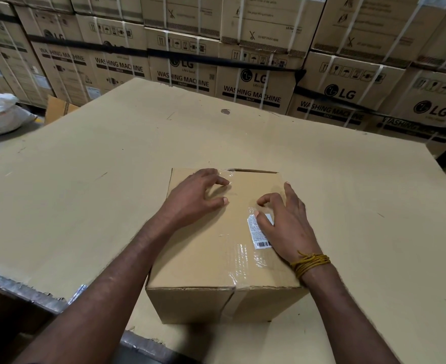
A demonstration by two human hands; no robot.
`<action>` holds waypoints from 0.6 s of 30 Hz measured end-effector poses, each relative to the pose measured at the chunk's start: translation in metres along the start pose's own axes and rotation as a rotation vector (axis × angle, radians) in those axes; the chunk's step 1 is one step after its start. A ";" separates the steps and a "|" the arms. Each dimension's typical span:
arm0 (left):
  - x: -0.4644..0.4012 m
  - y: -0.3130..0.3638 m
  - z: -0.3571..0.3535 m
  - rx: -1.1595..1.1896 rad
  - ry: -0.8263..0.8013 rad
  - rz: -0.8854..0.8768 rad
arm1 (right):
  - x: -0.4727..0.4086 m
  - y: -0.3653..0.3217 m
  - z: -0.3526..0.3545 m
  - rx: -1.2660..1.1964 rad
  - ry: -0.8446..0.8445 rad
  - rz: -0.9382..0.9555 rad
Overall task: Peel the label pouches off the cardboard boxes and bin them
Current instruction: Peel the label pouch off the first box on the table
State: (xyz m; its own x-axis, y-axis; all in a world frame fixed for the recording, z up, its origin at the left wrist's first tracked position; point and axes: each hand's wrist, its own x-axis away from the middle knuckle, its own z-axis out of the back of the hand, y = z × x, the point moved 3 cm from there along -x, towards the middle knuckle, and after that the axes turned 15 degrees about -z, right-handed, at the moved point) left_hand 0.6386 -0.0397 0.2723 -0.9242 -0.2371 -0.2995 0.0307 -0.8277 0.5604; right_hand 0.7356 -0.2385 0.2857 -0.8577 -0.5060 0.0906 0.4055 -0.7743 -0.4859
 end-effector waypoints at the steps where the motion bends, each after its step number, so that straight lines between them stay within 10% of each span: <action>1: 0.000 0.000 0.000 0.002 0.000 0.000 | 0.000 0.000 0.000 -0.014 0.000 -0.001; 18: 0.001 0.005 0.002 0.013 0.003 -0.001 | -0.003 0.004 -0.002 -0.042 0.039 -0.002</action>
State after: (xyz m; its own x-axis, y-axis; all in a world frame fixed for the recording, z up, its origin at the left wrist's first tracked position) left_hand 0.6370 -0.0431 0.2762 -0.9232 -0.2376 -0.3021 0.0250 -0.8214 0.5698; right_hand 0.7394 -0.2396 0.2815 -0.8704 -0.4889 0.0578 0.3912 -0.7581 -0.5218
